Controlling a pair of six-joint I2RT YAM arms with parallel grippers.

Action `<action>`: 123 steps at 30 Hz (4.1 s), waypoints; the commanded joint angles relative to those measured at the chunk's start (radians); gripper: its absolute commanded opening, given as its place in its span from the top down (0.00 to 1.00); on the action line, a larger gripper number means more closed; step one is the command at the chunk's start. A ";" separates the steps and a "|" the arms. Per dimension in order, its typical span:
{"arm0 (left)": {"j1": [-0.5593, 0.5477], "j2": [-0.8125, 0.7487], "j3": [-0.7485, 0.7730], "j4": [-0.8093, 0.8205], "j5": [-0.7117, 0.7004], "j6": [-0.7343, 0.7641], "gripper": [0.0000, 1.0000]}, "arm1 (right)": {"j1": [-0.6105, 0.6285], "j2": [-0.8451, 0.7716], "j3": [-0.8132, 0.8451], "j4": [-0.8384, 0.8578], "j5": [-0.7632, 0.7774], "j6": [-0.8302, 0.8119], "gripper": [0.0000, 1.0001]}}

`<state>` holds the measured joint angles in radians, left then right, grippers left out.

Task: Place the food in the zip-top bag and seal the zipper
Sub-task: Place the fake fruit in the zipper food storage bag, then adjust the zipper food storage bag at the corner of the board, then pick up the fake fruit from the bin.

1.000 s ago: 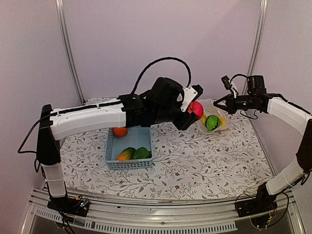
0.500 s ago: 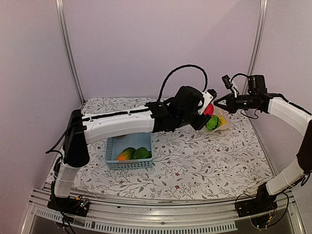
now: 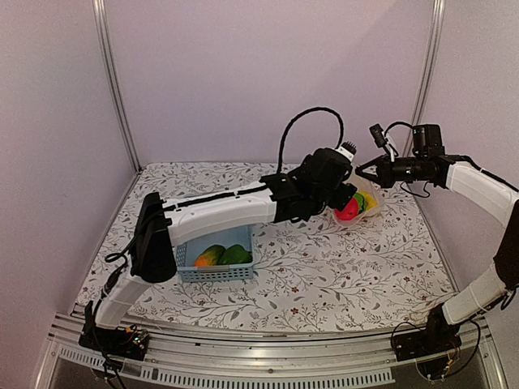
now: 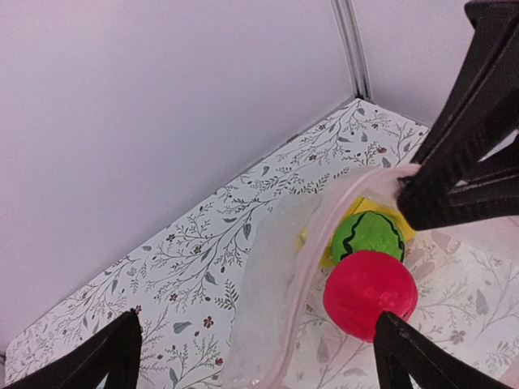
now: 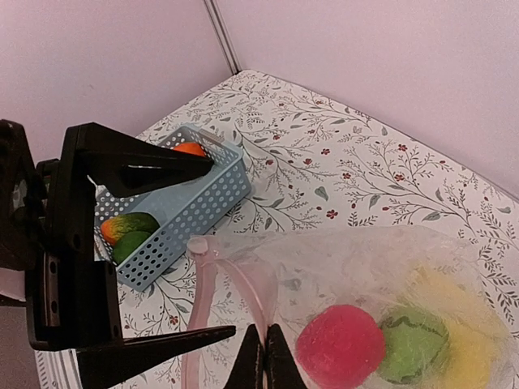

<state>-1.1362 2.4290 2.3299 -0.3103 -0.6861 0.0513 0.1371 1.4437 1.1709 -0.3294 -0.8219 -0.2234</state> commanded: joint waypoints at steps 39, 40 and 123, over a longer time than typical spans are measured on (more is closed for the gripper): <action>-0.005 -0.444 -0.668 0.203 0.424 -0.201 0.20 | 0.037 0.108 0.351 -0.221 0.338 0.021 1.00; -0.001 -0.444 -0.676 0.210 0.429 -0.204 0.20 | 0.035 0.085 0.352 -0.223 0.350 0.020 1.00; 0.582 -0.281 -0.767 -0.367 0.208 -0.175 0.23 | -0.002 -0.083 -0.007 -0.017 0.230 -0.041 1.00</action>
<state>-0.5644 2.1120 1.5440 -0.6682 -0.4725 -0.1272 0.1371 1.3941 1.1763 -0.3538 -0.5777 -0.2527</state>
